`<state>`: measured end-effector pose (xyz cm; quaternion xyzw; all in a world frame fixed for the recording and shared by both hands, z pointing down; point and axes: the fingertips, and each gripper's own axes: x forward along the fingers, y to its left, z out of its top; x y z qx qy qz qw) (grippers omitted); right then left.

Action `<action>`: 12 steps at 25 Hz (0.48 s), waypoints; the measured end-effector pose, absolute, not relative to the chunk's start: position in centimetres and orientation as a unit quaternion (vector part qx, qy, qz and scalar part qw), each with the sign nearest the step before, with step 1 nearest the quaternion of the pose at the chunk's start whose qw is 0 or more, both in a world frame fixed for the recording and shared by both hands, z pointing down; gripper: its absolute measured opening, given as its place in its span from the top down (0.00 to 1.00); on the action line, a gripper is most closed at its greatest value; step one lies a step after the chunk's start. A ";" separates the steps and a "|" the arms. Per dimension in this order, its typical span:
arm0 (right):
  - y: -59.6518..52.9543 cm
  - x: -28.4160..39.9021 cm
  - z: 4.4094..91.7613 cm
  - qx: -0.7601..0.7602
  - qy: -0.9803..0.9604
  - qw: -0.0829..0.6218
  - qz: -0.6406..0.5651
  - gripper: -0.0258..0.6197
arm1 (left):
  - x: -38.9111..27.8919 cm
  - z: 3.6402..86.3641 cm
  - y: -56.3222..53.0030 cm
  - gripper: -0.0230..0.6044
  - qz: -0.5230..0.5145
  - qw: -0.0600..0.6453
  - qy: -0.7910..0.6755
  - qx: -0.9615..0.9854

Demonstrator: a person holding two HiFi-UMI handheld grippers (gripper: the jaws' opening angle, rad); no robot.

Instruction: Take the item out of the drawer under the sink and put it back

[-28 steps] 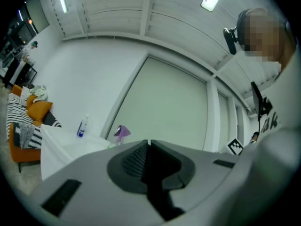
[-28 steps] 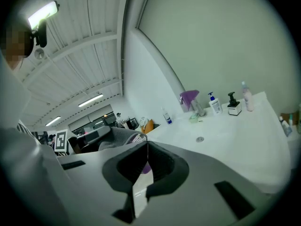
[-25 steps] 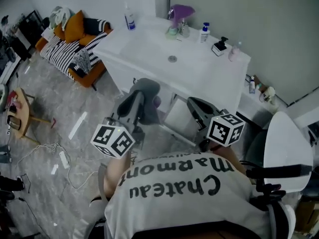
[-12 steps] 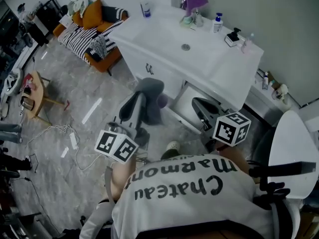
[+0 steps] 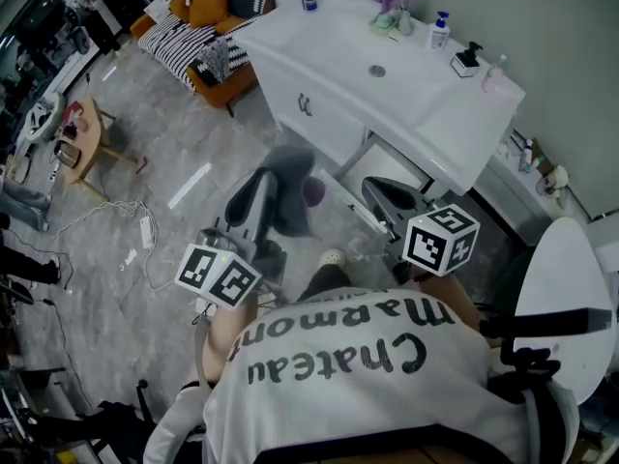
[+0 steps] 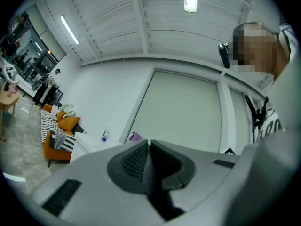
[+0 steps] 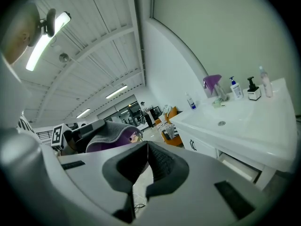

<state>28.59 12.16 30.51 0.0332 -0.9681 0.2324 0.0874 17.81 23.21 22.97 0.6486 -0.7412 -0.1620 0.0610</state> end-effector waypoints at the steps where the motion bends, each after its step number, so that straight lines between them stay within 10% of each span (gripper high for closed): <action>1: 12.6 28.6 30.4 0.027 -0.968 0.087 0.232 0.94 | 18.0 22.9 23.6 0.92 -0.160 0.062 -0.743 0.647; 12: 13.7 27.0 30.7 0.006 -0.969 0.085 0.231 0.94 | 16.5 22.5 24.6 0.92 -0.174 0.050 -0.755 0.631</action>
